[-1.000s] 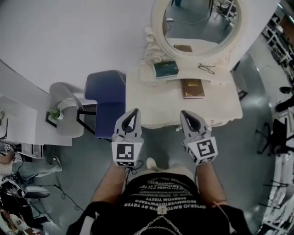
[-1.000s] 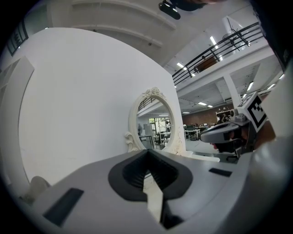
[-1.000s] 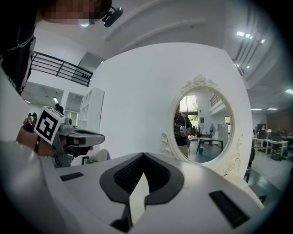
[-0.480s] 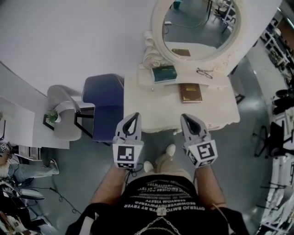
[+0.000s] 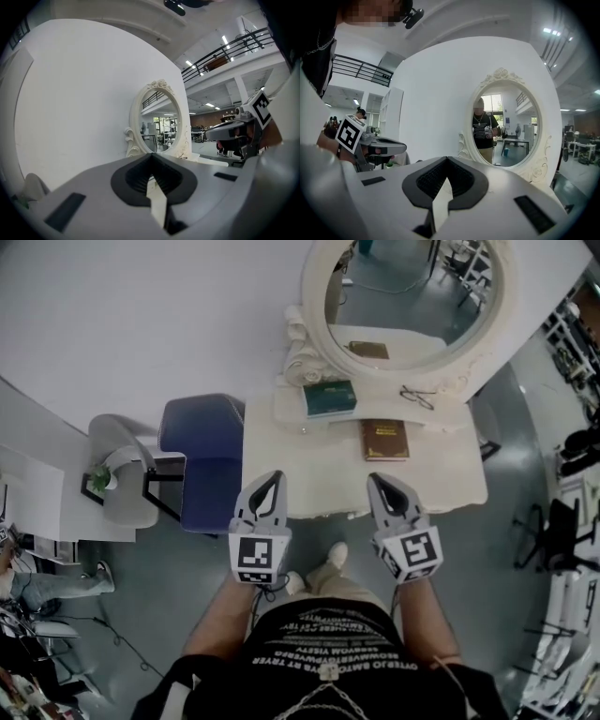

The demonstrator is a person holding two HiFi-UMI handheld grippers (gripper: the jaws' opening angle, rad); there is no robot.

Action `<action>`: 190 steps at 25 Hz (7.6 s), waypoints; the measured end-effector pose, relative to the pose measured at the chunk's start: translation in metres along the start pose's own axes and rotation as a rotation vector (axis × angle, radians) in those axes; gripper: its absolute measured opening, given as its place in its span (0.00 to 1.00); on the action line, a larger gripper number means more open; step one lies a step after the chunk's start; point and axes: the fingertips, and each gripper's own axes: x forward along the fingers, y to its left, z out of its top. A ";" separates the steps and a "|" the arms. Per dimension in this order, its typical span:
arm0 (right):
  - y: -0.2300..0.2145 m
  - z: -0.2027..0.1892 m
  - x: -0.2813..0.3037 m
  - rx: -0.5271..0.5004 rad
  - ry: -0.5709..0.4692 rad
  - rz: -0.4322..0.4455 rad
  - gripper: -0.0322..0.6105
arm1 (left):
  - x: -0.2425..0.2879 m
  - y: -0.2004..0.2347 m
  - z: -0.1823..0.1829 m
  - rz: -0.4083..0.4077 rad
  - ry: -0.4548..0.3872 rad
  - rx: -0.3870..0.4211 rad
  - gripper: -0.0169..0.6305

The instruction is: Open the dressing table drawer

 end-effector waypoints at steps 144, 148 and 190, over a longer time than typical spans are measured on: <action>-0.107 -0.101 0.178 0.132 0.101 0.221 0.05 | 0.259 -0.006 -0.316 0.108 0.625 -0.158 0.17; -0.104 -0.102 0.174 0.132 0.102 0.226 0.05 | 0.253 -0.009 -0.316 0.110 0.628 -0.162 0.17; -0.106 -0.083 0.145 0.092 0.054 0.211 0.05 | 0.211 -0.021 -0.227 0.081 0.373 -0.200 0.12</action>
